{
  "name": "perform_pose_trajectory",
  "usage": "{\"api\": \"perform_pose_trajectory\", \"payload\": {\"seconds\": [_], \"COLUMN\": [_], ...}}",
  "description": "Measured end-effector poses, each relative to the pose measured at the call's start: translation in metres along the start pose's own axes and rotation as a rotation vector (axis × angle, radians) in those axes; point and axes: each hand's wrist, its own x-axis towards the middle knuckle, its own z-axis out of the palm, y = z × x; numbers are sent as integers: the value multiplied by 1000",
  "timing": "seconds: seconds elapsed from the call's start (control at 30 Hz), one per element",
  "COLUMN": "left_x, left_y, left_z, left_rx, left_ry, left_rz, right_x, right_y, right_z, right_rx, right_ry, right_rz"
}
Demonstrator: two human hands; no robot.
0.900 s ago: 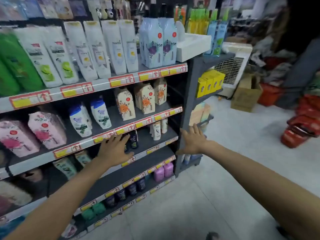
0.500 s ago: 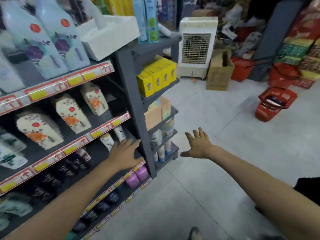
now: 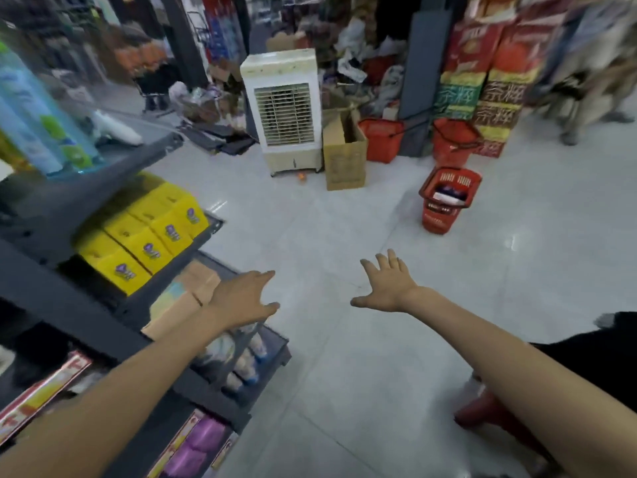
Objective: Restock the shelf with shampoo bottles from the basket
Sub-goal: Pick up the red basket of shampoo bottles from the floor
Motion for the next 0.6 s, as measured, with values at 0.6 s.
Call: {"api": "perform_pose_trajectory", "payload": {"seconds": [0.6], "left_x": [408], "left_y": [96], "left_z": [-104], "left_rx": [2], "left_ry": [-14], "left_rz": [344], "right_x": [205], "right_y": [201], "right_z": [-92], "right_rx": [127], "right_ry": [8], "right_rz": [386]}}
